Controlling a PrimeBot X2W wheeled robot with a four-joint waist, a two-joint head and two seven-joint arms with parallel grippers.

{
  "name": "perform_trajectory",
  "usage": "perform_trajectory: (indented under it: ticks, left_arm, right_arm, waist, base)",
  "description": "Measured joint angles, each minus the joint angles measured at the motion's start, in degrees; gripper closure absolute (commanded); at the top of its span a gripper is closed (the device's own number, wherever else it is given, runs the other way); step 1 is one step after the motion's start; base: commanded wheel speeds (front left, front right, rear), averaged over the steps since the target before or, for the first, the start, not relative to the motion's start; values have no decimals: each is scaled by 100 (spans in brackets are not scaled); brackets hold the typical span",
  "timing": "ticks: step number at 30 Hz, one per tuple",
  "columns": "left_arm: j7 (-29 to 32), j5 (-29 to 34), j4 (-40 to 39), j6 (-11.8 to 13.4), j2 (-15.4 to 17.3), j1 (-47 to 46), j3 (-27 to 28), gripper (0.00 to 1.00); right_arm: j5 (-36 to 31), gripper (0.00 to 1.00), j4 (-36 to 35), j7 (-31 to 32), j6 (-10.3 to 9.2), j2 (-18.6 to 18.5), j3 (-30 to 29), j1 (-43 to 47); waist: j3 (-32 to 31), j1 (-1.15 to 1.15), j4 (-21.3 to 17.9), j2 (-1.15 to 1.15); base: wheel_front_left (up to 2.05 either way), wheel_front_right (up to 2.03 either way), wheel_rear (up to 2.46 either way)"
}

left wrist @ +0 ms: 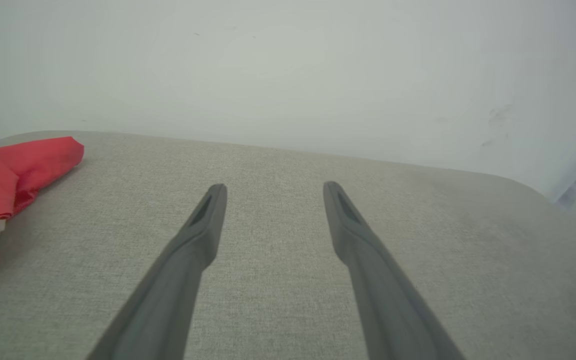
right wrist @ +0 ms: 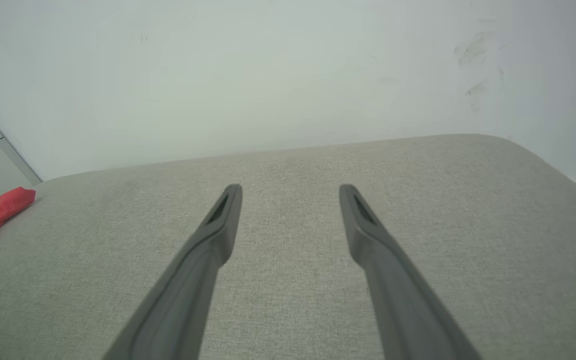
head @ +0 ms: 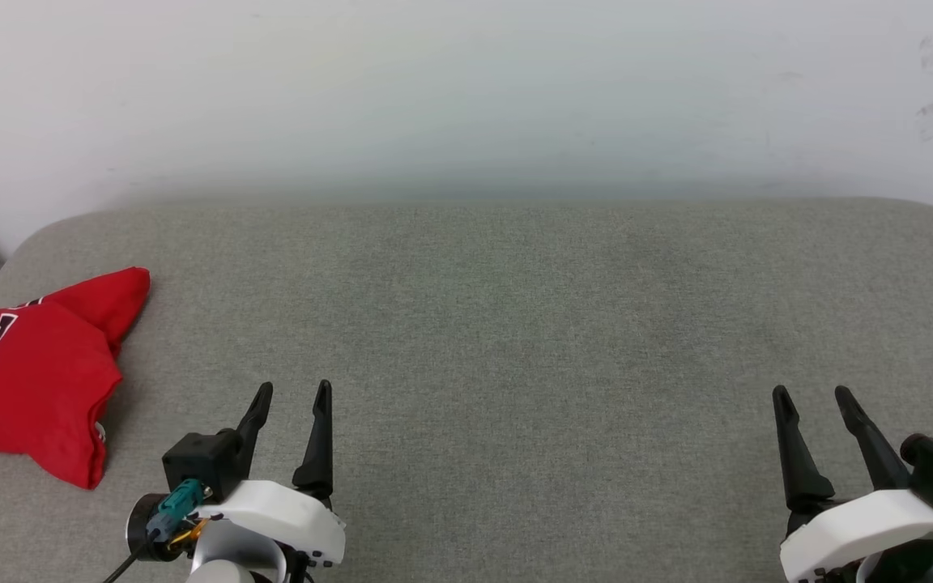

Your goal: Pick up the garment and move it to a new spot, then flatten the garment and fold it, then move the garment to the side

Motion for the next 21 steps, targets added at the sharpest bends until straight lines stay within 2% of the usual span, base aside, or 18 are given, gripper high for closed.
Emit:
perform_trajectory:
  ticks: [21]
  left_arm:
    - [-252, 914, 118, 157, 81, -87, -167, 0]
  right_arm:
    - [-769, 0, -88, -248, 9, 0, -36, 24]
  waist:
    - [-8, 0, 17, 0]
  base:
    - [0, 0, 0]
